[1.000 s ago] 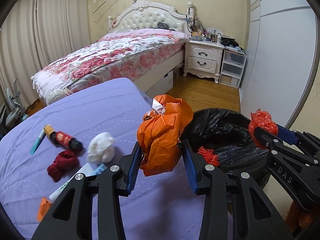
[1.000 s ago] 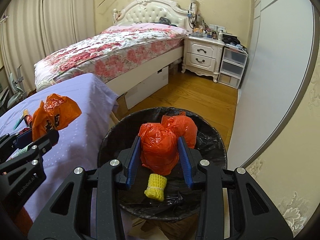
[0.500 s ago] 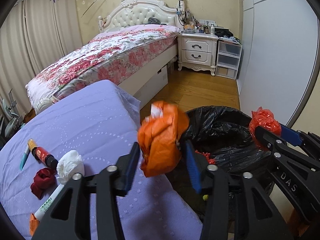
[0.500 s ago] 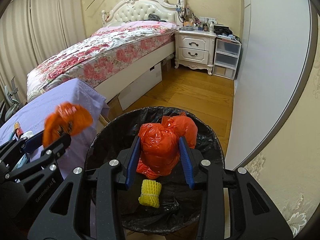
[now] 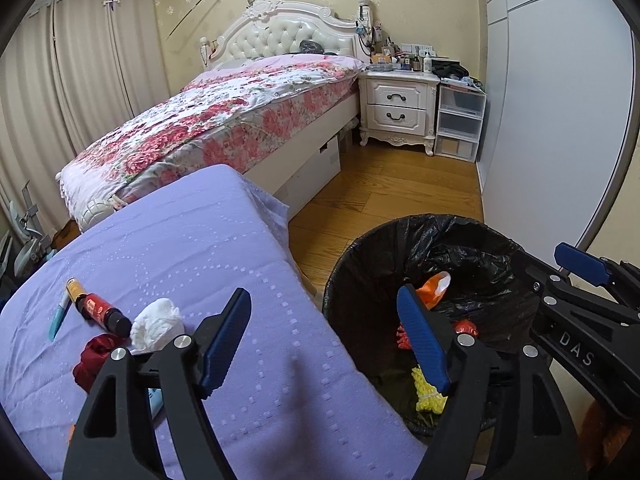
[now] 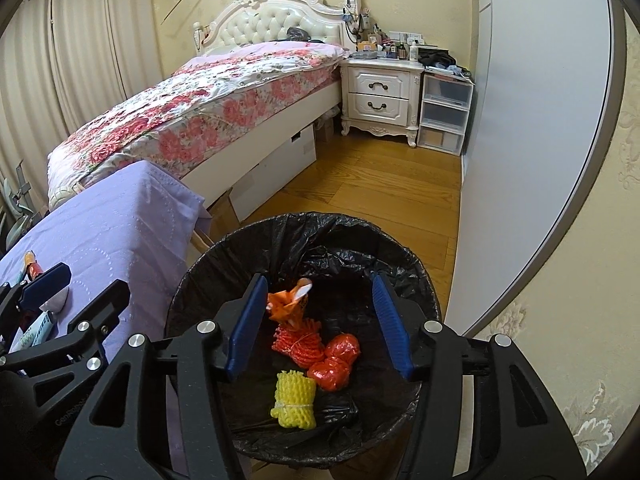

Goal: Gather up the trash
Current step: 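Withdraw both grippers from the bin back over the table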

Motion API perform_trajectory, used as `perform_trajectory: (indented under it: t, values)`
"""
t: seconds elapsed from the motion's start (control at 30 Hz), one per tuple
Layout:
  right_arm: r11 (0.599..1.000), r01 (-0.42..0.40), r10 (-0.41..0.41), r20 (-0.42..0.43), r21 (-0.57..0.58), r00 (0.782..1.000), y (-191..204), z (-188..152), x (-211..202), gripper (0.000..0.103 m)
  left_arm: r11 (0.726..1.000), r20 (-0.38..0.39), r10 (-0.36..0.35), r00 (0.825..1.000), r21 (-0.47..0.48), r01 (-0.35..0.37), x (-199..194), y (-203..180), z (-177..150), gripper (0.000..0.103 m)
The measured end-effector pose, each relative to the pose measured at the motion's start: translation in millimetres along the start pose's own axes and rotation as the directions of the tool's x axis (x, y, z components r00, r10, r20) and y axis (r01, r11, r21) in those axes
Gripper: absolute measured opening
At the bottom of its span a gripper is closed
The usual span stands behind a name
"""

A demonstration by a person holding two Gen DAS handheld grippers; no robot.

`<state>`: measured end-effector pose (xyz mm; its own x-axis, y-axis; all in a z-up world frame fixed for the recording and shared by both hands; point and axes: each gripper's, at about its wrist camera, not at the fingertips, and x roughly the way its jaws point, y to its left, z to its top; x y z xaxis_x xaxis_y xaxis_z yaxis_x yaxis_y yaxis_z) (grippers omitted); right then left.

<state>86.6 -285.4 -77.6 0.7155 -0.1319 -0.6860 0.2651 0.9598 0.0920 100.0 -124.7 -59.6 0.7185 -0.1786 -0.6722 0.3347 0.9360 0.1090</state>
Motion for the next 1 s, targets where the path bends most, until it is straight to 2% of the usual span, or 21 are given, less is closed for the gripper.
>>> perform_trajectory:
  t: [0.13, 0.33, 0.57, 0.87, 1.0]
  values:
    - [1.000, -0.021, 0.021, 0.001, -0.005, 1.000, 8, -3, -7, 0.059, 1.000, 0.014, 0.016, 1.000, -0.009, -0.016, -12, 12, -2, 0.073]
    - [0.997, -0.064, 0.064, 0.001, -0.041, 0.998, 31, -7, -19, 0.060, 0.997, 0.031, 0.070, 0.997, -0.033, -0.069, -33, 41, -15, 0.073]
    - [0.986, -0.125, 0.124, -0.020, -0.111, 0.992, 70, -18, -30, 0.060, 0.984, -0.004, 0.146, 0.989, -0.100, -0.145, -49, 90, -42, 0.073]
    - [0.954, -0.209, 0.202, -0.054, -0.213, 0.978, 129, -34, -43, 0.060, 0.947, -0.054, 0.241, 0.969, -0.204, -0.247, -75, 160, -83, 0.073]
    - [0.935, -0.240, 0.228, -0.076, -0.262, 0.971, 157, -40, -47, 0.060, 0.921, -0.070, 0.298, 0.952, -0.243, -0.306, -86, 193, -102, 0.073]
